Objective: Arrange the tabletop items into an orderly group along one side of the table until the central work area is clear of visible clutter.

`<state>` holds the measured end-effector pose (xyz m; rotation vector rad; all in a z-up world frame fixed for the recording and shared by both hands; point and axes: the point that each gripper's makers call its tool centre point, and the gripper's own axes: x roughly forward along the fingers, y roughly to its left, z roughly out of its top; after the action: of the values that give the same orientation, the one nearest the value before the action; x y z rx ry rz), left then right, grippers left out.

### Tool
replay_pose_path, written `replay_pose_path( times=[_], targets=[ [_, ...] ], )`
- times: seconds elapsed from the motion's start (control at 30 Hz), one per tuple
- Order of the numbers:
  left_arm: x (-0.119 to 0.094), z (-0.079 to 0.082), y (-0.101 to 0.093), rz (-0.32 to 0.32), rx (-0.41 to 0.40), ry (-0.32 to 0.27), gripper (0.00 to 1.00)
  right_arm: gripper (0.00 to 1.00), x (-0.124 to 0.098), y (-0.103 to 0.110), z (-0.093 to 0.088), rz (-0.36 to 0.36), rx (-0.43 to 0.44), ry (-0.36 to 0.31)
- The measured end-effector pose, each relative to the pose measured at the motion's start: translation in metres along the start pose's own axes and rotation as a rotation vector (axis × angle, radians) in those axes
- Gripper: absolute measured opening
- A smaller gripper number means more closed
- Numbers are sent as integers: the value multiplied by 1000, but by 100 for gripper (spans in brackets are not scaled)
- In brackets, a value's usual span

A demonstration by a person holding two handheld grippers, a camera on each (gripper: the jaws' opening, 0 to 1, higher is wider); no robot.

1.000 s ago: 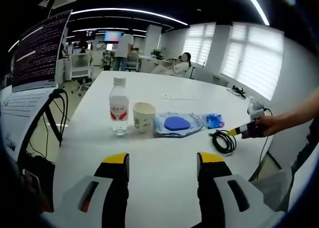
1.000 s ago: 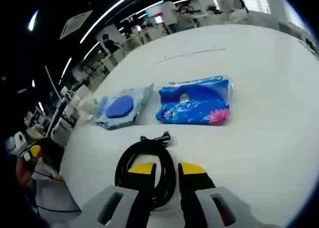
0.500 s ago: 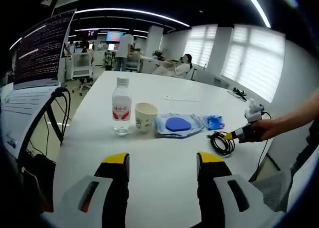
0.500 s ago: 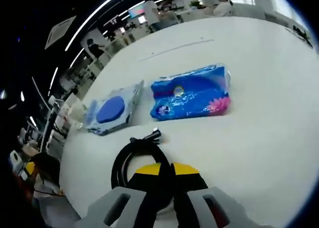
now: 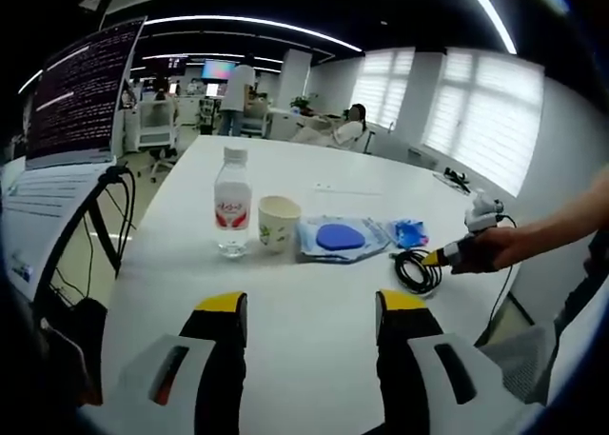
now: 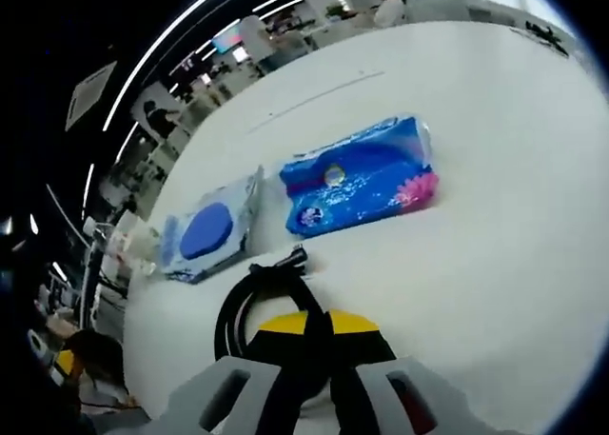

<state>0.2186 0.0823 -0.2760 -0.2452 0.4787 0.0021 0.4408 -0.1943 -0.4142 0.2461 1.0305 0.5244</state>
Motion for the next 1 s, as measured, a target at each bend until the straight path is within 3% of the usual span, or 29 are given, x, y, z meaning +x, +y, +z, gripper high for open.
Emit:
replay_pose_path(
  times=[0.67,0.77,1.0],
  targets=[
    [10,10,-4,-47,29,3,55,9,-9,7,8,38,-26,-35],
    [11,11,-4,-55,37,4,55,10,-15,8,6,55,7,-42],
    [12,10,1,-65,29,4,55,18,-26,16,6,84,-100,-37]
  ],
)
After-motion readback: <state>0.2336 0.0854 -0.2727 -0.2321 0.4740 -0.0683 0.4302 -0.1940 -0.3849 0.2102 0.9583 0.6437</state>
